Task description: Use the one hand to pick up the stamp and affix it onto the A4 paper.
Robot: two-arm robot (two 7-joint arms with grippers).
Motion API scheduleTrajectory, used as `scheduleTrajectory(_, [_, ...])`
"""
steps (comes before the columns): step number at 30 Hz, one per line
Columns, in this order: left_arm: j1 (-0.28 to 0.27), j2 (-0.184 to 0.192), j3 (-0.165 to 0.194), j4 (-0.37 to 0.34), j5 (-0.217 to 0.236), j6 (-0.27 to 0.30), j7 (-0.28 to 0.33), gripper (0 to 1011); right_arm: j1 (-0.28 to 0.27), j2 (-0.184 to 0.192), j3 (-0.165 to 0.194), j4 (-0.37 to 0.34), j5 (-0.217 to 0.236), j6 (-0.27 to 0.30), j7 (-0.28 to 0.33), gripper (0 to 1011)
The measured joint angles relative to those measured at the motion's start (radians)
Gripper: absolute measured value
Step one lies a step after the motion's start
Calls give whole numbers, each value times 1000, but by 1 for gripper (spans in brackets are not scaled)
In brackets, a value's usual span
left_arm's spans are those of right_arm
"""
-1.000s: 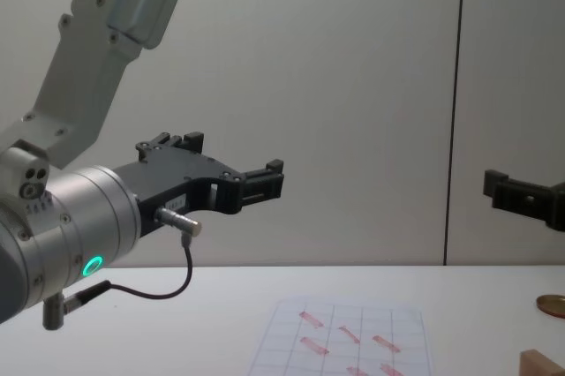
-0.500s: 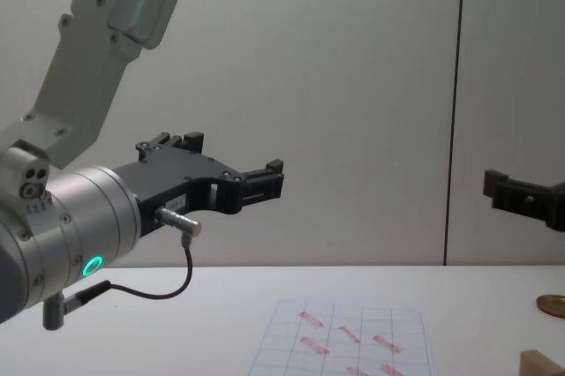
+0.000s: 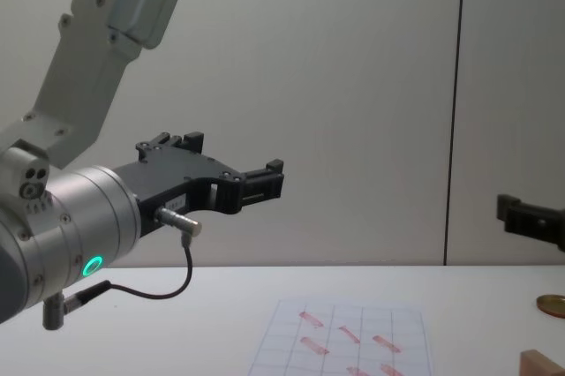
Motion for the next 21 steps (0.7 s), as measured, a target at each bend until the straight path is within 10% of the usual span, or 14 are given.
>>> scheduleTrajectory(21, [0, 0, 0, 0, 0, 0, 0, 993, 83, -7, 27, 142, -51, 69, 1, 1001])
